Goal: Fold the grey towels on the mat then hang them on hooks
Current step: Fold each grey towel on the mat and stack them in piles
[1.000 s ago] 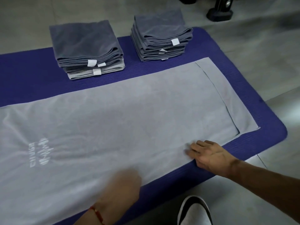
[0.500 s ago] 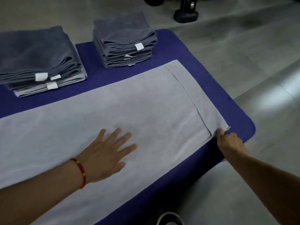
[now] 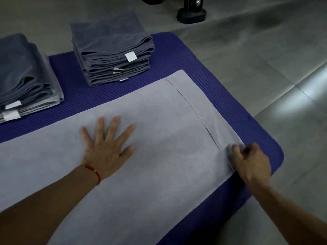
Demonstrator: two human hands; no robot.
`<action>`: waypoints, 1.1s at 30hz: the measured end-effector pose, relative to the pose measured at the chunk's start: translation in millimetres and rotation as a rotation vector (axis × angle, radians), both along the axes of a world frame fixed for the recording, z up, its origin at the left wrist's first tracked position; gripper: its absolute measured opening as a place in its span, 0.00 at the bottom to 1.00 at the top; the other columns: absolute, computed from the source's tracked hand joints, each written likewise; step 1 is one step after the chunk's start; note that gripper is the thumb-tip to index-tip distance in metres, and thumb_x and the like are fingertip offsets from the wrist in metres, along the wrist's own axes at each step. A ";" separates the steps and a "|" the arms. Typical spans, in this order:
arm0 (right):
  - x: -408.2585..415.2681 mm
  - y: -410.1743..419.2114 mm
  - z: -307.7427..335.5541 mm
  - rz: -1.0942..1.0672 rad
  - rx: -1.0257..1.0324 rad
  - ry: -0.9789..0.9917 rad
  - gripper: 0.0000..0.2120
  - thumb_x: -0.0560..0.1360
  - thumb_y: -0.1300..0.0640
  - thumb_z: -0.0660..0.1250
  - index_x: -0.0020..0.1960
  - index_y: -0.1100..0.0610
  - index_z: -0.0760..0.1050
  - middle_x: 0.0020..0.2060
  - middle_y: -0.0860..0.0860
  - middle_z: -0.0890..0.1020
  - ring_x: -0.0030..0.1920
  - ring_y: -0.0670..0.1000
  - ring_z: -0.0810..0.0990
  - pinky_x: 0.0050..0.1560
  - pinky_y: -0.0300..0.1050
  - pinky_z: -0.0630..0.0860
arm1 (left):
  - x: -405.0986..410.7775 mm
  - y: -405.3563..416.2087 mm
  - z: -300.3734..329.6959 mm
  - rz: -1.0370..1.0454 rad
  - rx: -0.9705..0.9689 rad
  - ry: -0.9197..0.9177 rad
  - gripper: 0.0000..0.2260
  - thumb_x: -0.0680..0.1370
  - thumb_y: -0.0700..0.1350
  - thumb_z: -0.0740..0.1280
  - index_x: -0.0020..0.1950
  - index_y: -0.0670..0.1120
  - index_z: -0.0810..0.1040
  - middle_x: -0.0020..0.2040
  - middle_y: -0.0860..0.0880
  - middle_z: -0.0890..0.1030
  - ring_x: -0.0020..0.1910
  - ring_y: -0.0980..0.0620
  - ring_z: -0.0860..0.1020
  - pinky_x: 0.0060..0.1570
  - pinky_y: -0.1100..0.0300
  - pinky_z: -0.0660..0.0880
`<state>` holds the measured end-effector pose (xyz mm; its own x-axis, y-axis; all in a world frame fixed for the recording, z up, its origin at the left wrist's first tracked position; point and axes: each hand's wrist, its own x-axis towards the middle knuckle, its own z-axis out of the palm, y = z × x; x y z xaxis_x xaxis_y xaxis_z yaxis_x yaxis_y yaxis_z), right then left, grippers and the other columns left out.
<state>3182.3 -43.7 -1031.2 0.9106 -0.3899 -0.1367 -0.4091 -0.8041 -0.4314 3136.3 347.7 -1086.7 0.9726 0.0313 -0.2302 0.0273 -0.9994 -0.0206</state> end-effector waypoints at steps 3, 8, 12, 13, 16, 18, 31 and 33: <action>65.3 42.8 -4.9 0.401 -0.083 -0.184 0.12 0.82 0.44 0.63 0.50 0.53 0.73 0.45 0.49 0.76 0.43 0.53 0.76 0.46 0.50 0.72 | -1.3 0.8 -3.2 0.005 -0.003 -0.035 0.31 0.78 0.69 0.36 0.79 0.63 0.34 0.83 0.47 0.40 0.80 0.35 0.42 0.68 0.22 0.49; 227.8 141.1 -19.7 0.870 -0.273 -0.151 0.18 0.81 0.64 0.64 0.69 0.54 0.74 0.66 0.57 0.74 0.61 0.60 0.78 0.64 0.53 0.75 | -0.9 4.0 -2.7 -0.015 -0.014 -0.047 0.30 0.79 0.68 0.39 0.80 0.63 0.37 0.83 0.47 0.41 0.80 0.34 0.42 0.68 0.23 0.50; 299.4 184.8 -9.9 1.115 -0.310 0.039 0.21 0.79 0.62 0.67 0.71 0.52 0.74 0.68 0.55 0.76 0.67 0.56 0.75 0.70 0.49 0.70 | 0.2 4.7 -2.7 -0.026 -0.010 -0.034 0.31 0.79 0.66 0.46 0.81 0.63 0.42 0.83 0.46 0.46 0.80 0.33 0.45 0.67 0.22 0.52; 307.9 190.9 -5.4 1.135 -0.316 0.093 0.18 0.77 0.62 0.70 0.66 0.52 0.78 0.61 0.54 0.80 0.62 0.56 0.78 0.63 0.48 0.73 | 1.2 5.4 -2.2 -0.031 -0.004 -0.031 0.32 0.79 0.66 0.47 0.81 0.62 0.43 0.83 0.45 0.47 0.80 0.33 0.46 0.66 0.21 0.52; 324.3 203.4 11.8 1.190 -0.377 0.226 0.08 0.72 0.61 0.77 0.47 0.52 0.81 0.43 0.49 0.82 0.48 0.54 0.82 0.46 0.40 0.72 | 2.4 5.9 0.5 -0.049 -0.010 -0.034 0.32 0.78 0.64 0.51 0.82 0.61 0.49 0.83 0.44 0.51 0.80 0.32 0.48 0.66 0.21 0.51; 329.5 208.8 17.8 1.188 -0.382 0.217 0.05 0.72 0.59 0.77 0.46 0.54 0.82 0.42 0.47 0.81 0.46 0.51 0.80 0.41 0.33 0.68 | 2.3 6.1 2.3 -0.061 -0.014 -0.038 0.31 0.78 0.63 0.52 0.82 0.60 0.52 0.83 0.43 0.52 0.80 0.31 0.49 0.65 0.21 0.52; 122.8 85.1 -60.1 0.831 -0.339 0.048 0.34 0.83 0.36 0.38 0.83 0.52 0.40 0.83 0.50 0.43 0.82 0.52 0.40 0.81 0.57 0.41 | -3.9 6.0 3.6 -0.081 0.043 -0.065 0.31 0.79 0.61 0.46 0.82 0.57 0.48 0.83 0.43 0.48 0.79 0.30 0.51 0.65 0.21 0.50; 76.6 63.8 -64.0 0.729 -0.354 0.057 0.34 0.82 0.36 0.37 0.83 0.51 0.37 0.82 0.49 0.39 0.81 0.52 0.37 0.81 0.57 0.39 | -4.3 5.1 2.5 -0.073 0.034 -0.074 0.31 0.79 0.60 0.45 0.82 0.58 0.47 0.83 0.43 0.49 0.79 0.30 0.51 0.66 0.22 0.50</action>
